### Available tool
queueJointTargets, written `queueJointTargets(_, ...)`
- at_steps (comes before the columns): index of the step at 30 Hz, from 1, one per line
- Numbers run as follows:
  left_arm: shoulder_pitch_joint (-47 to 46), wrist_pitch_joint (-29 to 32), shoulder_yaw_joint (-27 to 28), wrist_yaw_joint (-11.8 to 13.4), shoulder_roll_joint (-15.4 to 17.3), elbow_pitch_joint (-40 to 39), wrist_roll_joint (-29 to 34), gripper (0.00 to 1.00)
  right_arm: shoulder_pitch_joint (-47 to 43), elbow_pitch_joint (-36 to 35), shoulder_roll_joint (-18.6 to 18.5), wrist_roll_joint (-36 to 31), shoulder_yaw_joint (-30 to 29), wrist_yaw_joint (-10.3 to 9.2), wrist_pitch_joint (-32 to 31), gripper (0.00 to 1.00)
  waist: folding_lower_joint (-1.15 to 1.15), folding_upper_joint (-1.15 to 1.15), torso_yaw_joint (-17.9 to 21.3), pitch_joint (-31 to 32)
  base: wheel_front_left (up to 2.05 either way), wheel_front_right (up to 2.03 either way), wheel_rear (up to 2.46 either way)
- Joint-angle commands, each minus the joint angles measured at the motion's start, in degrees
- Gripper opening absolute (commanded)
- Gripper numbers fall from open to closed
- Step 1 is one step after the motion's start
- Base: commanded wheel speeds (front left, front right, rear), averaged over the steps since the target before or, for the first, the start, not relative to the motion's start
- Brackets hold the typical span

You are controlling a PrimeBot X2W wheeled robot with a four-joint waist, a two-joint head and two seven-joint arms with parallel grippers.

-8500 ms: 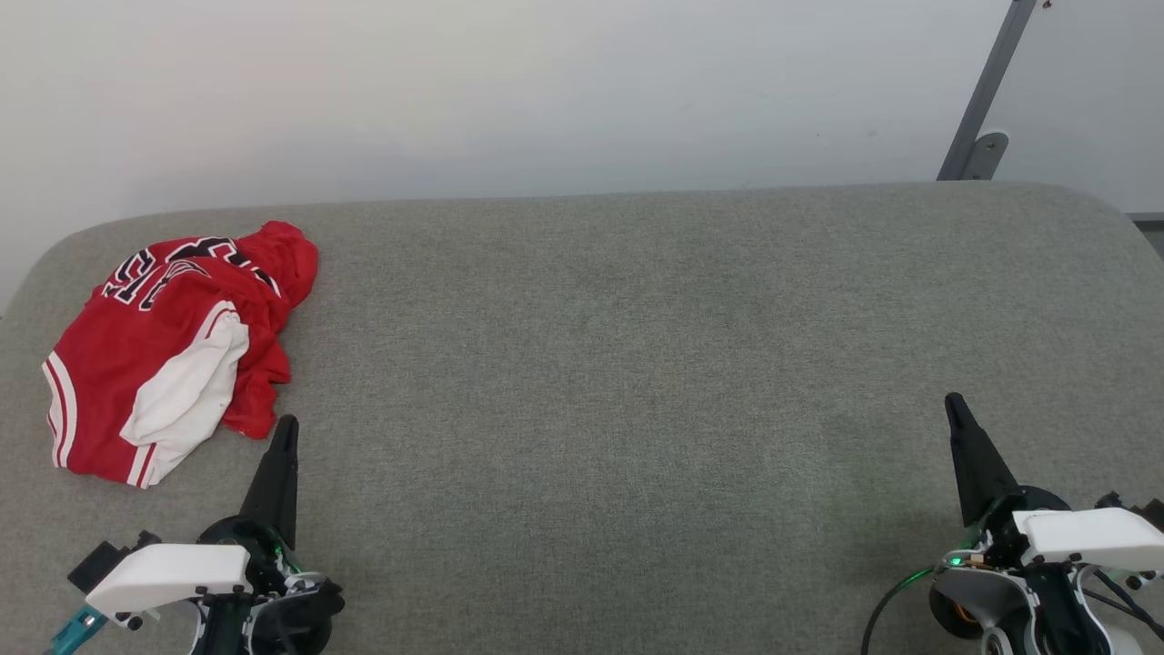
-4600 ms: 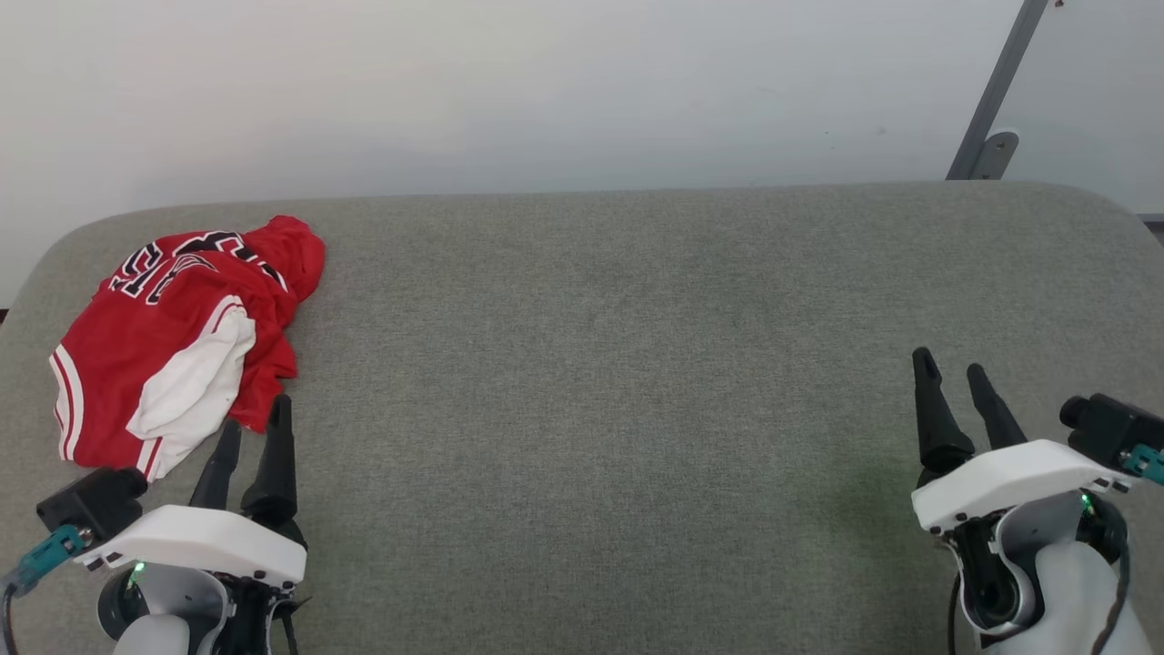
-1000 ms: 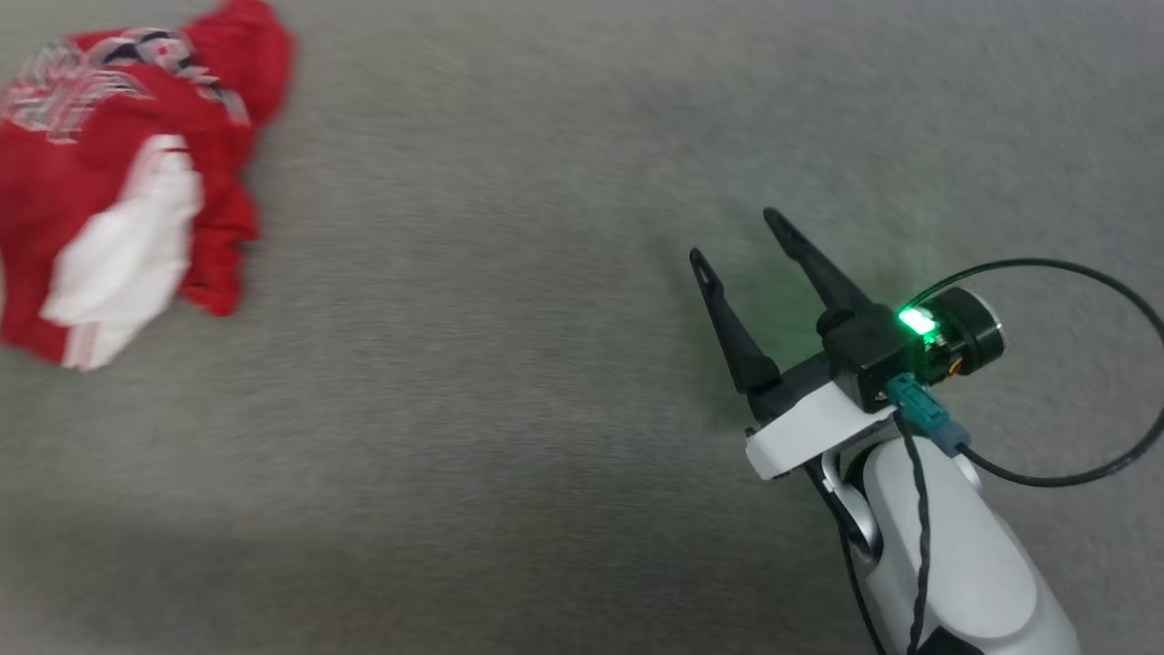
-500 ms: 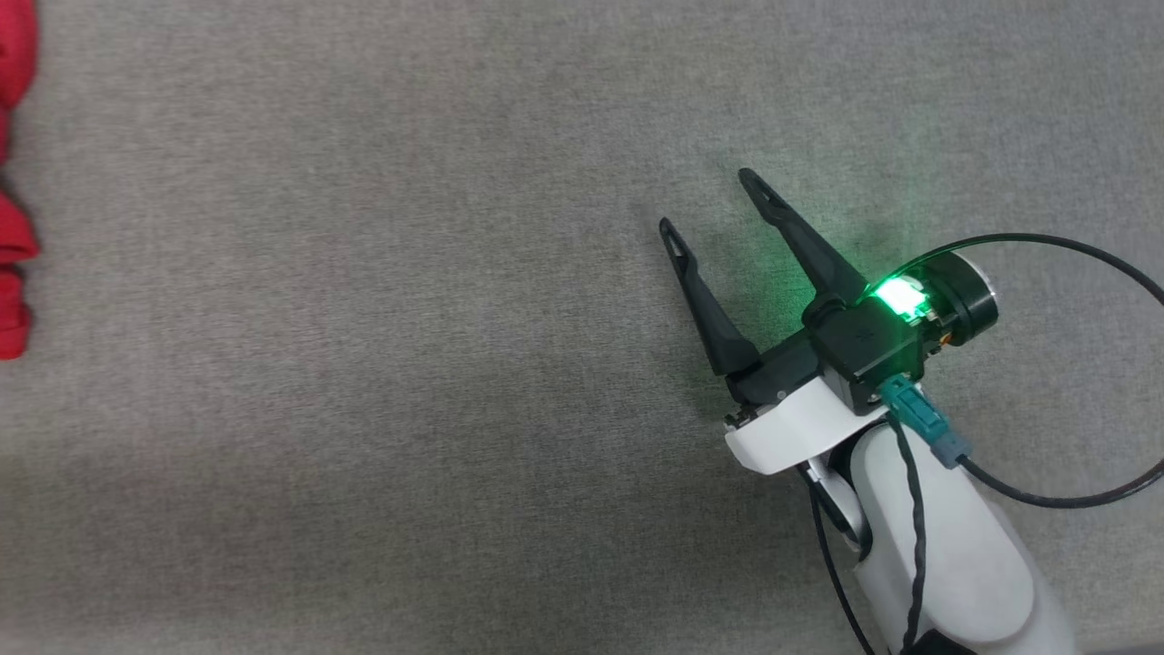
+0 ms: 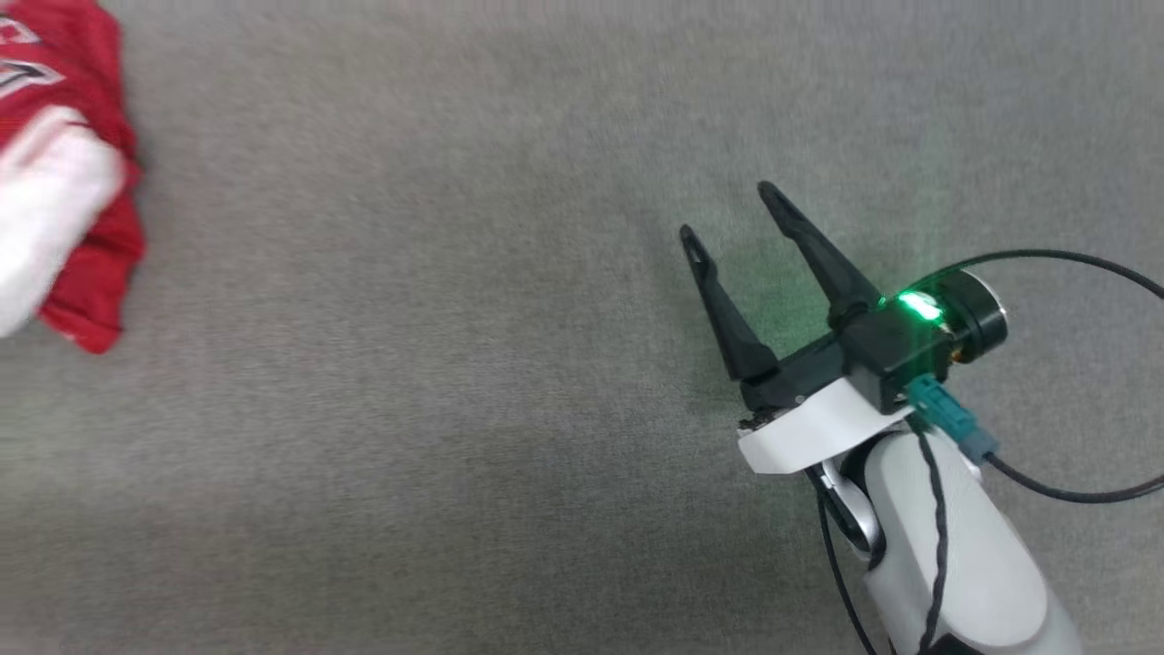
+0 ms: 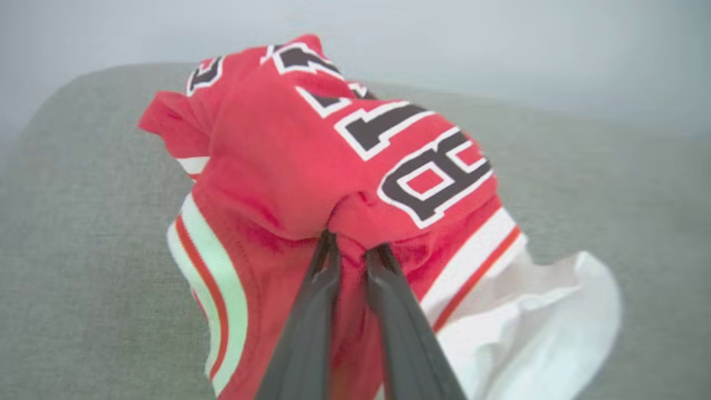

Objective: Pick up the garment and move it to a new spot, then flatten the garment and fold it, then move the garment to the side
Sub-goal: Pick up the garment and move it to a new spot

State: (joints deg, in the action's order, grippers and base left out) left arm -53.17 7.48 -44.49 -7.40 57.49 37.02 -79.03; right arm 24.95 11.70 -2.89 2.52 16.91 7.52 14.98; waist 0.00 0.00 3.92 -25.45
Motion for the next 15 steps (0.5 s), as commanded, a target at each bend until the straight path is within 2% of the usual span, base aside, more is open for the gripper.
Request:
queueJointTargets(1,-0.9,0.1,-0.5,-0.1,0.0,-1.4,-0.8,0.0,-1.0,0.3,0.0,0.7,-0.1,-0.06,0.3,1.0,0.0,0.0,-1.2,2.8,0.0,0.0,0.0)
queueJointTargets(8,-4.0,3.6,-3.6,-0.1,-0.8,-15.1,-4.7,0.0,-3.3,0.0,0.0,4.1,-1.7,-0.06,0.3,1.0,0.0,0.0,-0.7,5.7,0.0,0.0,0.0)
queueJointTargets(13,-6.0,5.9,-5.6,-0.1,-3.8,-23.0,-6.0,0.0,-4.7,-1.8,0.0,7.4,-3.0,-0.06,0.3,1.0,0.0,0.0,2.9,6.1,0.0,0.0,0.0)
queueJointTargets(15,-6.9,7.2,-6.8,-0.1,-6.2,-25.2,-6.2,0.0,-5.6,-2.7,0.0,8.6,-3.7,-0.06,0.3,1.0,0.0,0.0,4.8,6.0,0.0,0.0,0.0)
